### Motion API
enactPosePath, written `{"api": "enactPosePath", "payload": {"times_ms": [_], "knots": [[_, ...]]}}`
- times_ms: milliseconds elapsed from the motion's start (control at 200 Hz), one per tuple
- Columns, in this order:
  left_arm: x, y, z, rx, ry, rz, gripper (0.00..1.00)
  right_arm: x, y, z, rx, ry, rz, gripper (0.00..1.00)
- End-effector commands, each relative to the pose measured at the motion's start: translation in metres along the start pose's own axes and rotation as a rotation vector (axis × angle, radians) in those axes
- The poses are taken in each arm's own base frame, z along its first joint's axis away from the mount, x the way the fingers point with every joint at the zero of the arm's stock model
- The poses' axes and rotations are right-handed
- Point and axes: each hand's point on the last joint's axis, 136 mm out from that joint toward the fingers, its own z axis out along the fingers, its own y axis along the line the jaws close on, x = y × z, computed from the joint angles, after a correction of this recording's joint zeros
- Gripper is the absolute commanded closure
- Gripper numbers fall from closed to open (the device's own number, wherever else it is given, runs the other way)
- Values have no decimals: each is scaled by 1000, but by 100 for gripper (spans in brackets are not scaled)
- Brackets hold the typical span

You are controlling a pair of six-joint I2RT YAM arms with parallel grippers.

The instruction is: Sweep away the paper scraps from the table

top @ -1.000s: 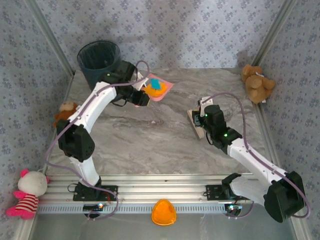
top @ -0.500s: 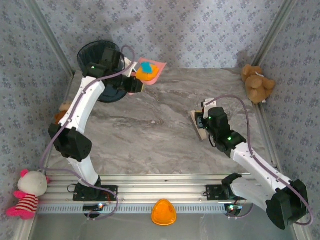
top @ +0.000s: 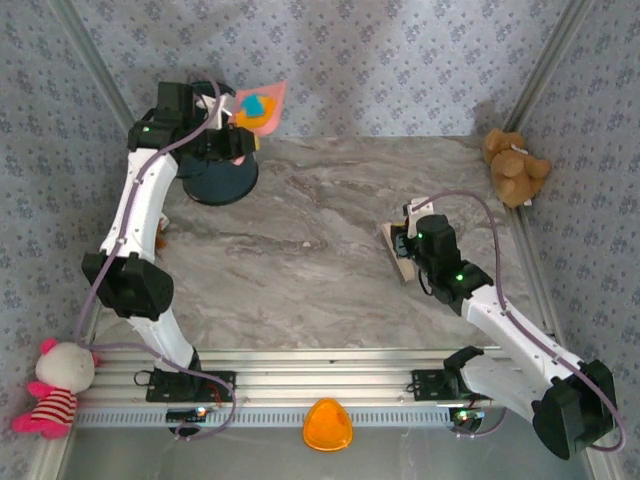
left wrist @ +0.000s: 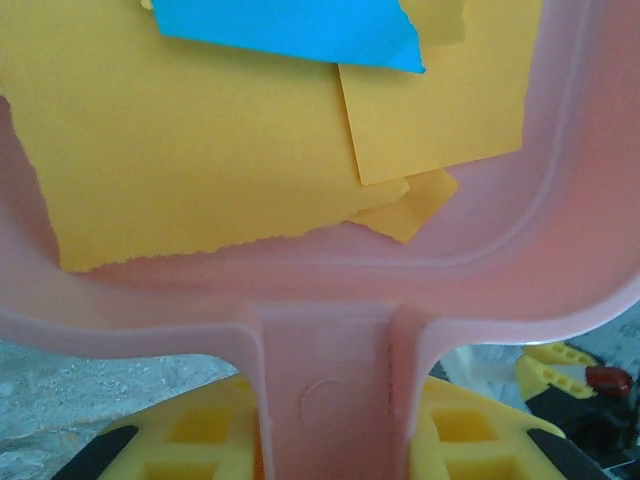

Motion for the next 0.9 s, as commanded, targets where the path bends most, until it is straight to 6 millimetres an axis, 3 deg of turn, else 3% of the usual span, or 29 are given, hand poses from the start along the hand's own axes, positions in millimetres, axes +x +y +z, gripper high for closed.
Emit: {"api": "enactPosePath", "payload": {"times_ms": [0, 335, 899], "knots": [[-25, -17, -17, 96, -77, -30, 100, -7, -3, -5, 8, -24, 16, 100], [-55, 11, -27, 144, -150, -210, 100, -6, -5, -7, 13, -21, 25, 100], [-85, 52, -24, 207, -198, -462, 100, 2, -6, -5, 10, -6, 46, 100]]}}
